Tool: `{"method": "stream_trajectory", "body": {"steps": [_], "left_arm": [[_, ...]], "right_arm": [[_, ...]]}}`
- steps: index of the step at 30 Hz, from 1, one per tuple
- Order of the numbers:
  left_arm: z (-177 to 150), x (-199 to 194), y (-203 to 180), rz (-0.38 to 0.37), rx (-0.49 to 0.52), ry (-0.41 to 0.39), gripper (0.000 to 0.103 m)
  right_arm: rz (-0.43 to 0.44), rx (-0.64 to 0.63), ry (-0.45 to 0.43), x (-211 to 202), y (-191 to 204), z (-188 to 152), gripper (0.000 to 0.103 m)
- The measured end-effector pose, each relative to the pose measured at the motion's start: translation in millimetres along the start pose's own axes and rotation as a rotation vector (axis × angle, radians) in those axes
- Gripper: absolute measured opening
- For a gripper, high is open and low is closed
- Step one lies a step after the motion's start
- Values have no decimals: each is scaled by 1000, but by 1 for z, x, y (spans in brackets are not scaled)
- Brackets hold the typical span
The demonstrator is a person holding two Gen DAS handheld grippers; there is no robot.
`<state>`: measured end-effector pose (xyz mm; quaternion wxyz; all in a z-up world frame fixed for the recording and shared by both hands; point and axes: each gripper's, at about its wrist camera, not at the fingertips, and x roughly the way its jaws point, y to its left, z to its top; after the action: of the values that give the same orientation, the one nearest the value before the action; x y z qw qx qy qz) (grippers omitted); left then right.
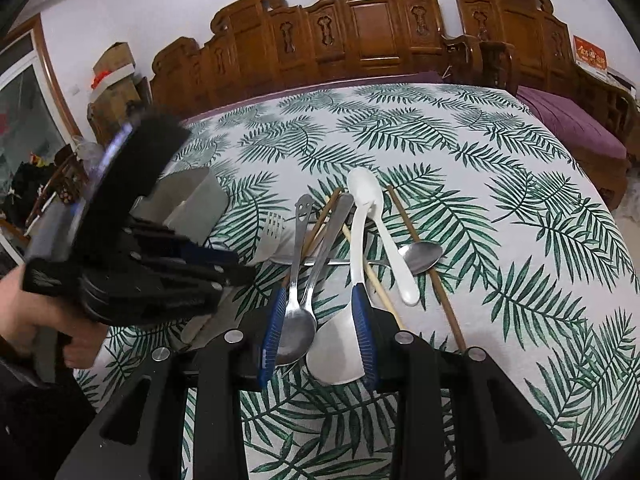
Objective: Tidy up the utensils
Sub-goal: 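Reach left tool into utensil pile and grasp a steel fork while right tool approaches pile, then lift fork with left tool toward grey tray while right tool grasps silver knife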
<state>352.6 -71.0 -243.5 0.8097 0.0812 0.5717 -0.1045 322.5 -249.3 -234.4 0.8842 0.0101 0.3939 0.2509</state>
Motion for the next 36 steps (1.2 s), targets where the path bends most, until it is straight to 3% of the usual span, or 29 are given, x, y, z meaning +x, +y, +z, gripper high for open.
{"method": "stream_trajectory", "body": {"steps": [3, 4, 5, 14, 18, 23, 36], "left_arm": [[2, 0, 3, -11, -14, 6, 19], [2, 0, 3, -12, -12, 5, 7], [2, 0, 2, -15, -10, 6, 5], [-31, -48, 11, -61, -46, -156, 5], [-46, -67, 13, -86, -54, -216, 5], [-53, -81, 11, -99, -45, -275, 5], [-60, -88, 16, -157, -46, -308, 5]], "right_arm": [[8, 2, -8, -1, 0, 2, 37], [10, -2, -7, -1, 1, 2, 37], [10, -4, -7, -1, 2, 2, 37], [19, -51, 29, 10, 16, -2, 37], [24, -81, 38, 21, 26, 3, 23], [8, -106, 69, 40, 33, 8, 15], [-90, -134, 145, 78, 35, 14, 11]]}}
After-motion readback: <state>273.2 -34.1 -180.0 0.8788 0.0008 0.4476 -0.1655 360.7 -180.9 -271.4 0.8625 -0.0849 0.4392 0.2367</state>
